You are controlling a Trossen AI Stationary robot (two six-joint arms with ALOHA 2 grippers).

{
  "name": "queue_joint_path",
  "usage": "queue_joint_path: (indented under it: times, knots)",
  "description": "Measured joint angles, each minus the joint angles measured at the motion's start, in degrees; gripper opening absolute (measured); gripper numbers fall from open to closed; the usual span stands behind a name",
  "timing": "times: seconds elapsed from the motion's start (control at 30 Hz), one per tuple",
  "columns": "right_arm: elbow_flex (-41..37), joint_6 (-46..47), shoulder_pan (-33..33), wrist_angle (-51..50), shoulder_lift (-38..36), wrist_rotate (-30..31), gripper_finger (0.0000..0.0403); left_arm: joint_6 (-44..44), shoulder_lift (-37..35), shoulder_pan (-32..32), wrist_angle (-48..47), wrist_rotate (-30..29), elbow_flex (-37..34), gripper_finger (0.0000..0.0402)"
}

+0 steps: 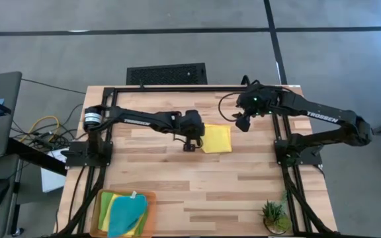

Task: Fold microfiber towels
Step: Fold the yellow microfiber towel

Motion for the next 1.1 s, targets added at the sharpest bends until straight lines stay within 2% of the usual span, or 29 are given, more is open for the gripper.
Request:
queue_joint_path:
  times: [0.17,0.37,0.43,0.5,0.57,0.67,0.9,1.1]
  knots:
    - [0.0,0.0,0.2,-0.1,-1.4,-0.1,0.0255,-0.2,5.3,-0.1,0.9,0.5,6.0,0.0000]
    - [0.0,0.5,0.1,-1.0,-3.2,-0.1,0.0255,5.0,10.6,-0.1,-1.4,3.9,13.3,0.0000]
    - [0.0,0.5,0.1,-1.0,-3.8,-0.1,0.0255,6.0,12.7,-0.2,0.5,4.6,15.7,0.0000]
    - [0.0,0.5,0.1,-1.7,-4.2,-0.1,0.0255,6.3,13.6,-0.2,-2.6,5.3,16.6,0.0000]
    - [0.0,0.5,0.1,-2.0,-4.4,0.0,0.0255,6.4,15.5,-0.3,0.5,5.4,18.4,0.0000]
    - [0.1,0.6,0.0,-2.1,-5.1,0.1,0.0255,6.4,17.4,-0.3,-0.9,5.4,20.8,0.0000]
    - [0.0,0.7,0.1,-2.6,-6.3,0.0,0.0255,4.3,19.2,-0.5,0.3,5.2,22.8,0.0010]
    - [0.0,0.6,0.1,-2.8,-6.3,0.0,0.0255,4.1,19.3,-0.5,0.8,5.2,23.0,0.0036]
